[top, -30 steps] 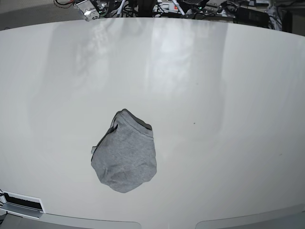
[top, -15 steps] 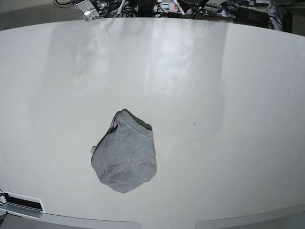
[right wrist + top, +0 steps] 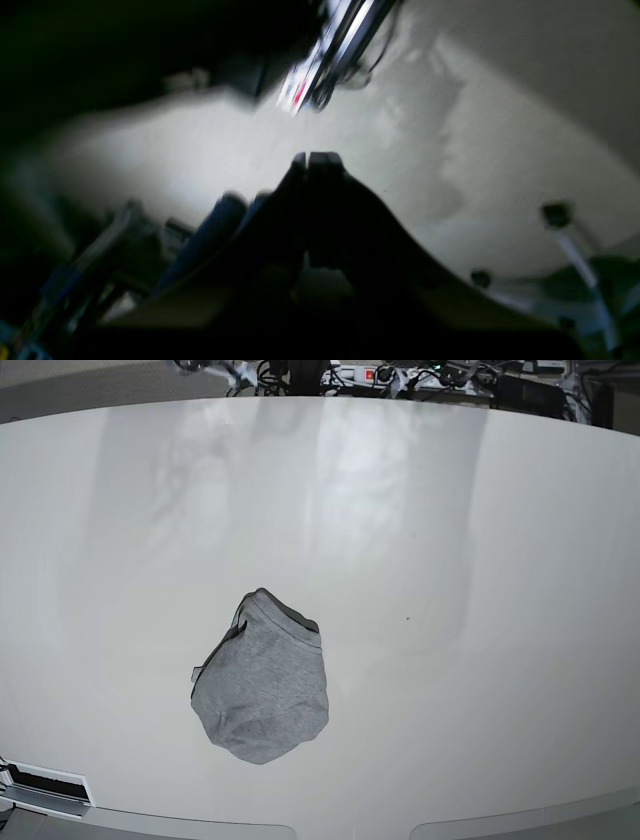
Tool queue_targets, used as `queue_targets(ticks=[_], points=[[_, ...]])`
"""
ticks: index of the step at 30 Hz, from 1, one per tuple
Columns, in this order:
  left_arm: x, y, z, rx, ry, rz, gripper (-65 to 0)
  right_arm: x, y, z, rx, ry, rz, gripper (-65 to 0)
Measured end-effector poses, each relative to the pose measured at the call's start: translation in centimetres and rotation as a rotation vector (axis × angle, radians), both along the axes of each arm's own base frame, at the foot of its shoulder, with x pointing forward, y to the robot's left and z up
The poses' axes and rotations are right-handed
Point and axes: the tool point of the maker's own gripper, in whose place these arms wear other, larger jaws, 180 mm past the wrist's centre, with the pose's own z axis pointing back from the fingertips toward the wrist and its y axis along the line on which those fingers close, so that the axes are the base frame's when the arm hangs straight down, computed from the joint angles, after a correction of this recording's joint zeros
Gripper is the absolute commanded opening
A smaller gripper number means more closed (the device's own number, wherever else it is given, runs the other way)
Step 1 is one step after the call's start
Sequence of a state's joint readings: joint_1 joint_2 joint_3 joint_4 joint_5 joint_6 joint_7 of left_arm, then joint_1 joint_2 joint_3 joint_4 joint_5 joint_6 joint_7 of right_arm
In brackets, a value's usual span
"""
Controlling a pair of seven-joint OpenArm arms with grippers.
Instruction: Layout the t-shirt on the table in an organized manner, then fold the t-shirt properly
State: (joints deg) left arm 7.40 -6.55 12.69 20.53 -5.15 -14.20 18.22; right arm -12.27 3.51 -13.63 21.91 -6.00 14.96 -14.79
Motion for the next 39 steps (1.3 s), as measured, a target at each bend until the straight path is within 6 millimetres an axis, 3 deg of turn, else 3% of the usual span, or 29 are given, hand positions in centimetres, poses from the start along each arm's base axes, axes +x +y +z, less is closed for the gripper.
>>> queue_targets(ticks=[4, 7, 10, 14, 18, 21, 24, 29, 32, 34, 39], points=[[-2.3, 2.0, 1.1, 0.012, -0.010, -0.021, -65.0, -3.1, -1.6, 1.2, -0.024, -0.034, 0.016, -65.0], [-4.4, 3.6, 2.8, 0.009, -0.018, -0.012, -65.0, -3.1, -1.9, 3.0, 0.030, -0.102, 0.012, -65.0], [-6.2, 3.8, 4.7, 0.003, -0.037, -0.029, -65.0, -3.2, -1.5, 5.8, 0.107, -0.146, -0.034, -65.0], [-5.0, 2.7, 8.0, -0.036, -0.131, -0.051, -65.0, -2.3, -2.1, 9.9, 0.122, -0.240, -0.026, -65.0], [-1.2, 2.8, 12.4, -0.049, -0.278, -0.033, -65.0, 1.3, -3.4, 14.7, 0.052, -0.412, 0.005, -65.0], [2.2, 3.5, 16.2, -0.054, -0.384, 0.028, -65.0, 3.3, -3.1, 18.6, 0.021, -0.491, 0.027, -65.0], [5.8, 2.9, 20.9, -0.121, -0.498, 0.080, -65.0, 5.5, -3.0, 22.4, -0.005, -0.562, -0.009, -65.0], [12.0, 4.7, 27.8, -0.079, -0.738, 0.064, -65.0, 11.8, -5.5, 28.2, -0.068, -0.785, -0.047, -65.0], [15.9, 4.6, 31.8, -0.105, -0.924, 0.027, -65.0, 15.0, -6.1, 30.5, -0.038, -0.925, -0.014, -65.0], [17.9, 4.5, 32.9, -0.116, -0.991, 0.002, -65.0, 17.0, -5.5, 31.5, 0.026, -0.995, 0.017, -65.0], [23.0, 4.9, 35.0, -0.109, -1.140, 0.007, -65.0, 22.5, -1.5, 34.0, 0.266, -1.144, 0.027, -65.0]])
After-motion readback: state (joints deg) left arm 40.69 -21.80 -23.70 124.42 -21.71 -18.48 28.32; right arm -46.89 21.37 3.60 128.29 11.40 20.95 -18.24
